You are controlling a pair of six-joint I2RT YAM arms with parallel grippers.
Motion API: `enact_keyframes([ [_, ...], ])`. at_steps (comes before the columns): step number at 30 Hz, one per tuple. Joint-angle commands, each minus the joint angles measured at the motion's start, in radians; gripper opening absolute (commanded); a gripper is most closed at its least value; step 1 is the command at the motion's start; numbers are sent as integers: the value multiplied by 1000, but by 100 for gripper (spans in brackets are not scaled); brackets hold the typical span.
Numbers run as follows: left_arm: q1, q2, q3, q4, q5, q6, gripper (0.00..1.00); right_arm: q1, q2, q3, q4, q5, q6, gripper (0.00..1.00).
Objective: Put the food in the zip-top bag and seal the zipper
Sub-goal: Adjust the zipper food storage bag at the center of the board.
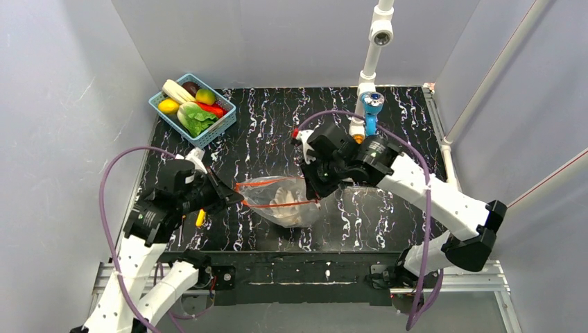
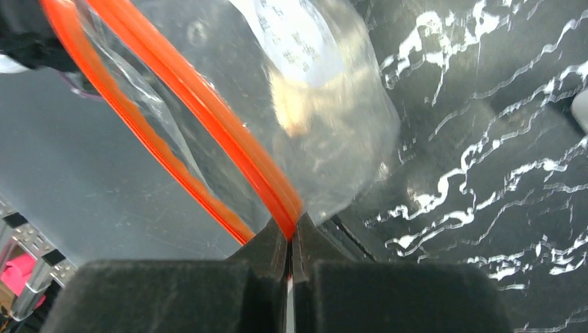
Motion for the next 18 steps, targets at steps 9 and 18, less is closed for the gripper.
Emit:
enact_keyframes([
  [9, 1, -169, -184, 102, 83, -262, 80, -3, -143, -289, 370, 36, 218, 1],
  [18, 1, -388, -270, 44, 64, -622, 77, 31, -160, -340, 562, 176, 297, 1],
])
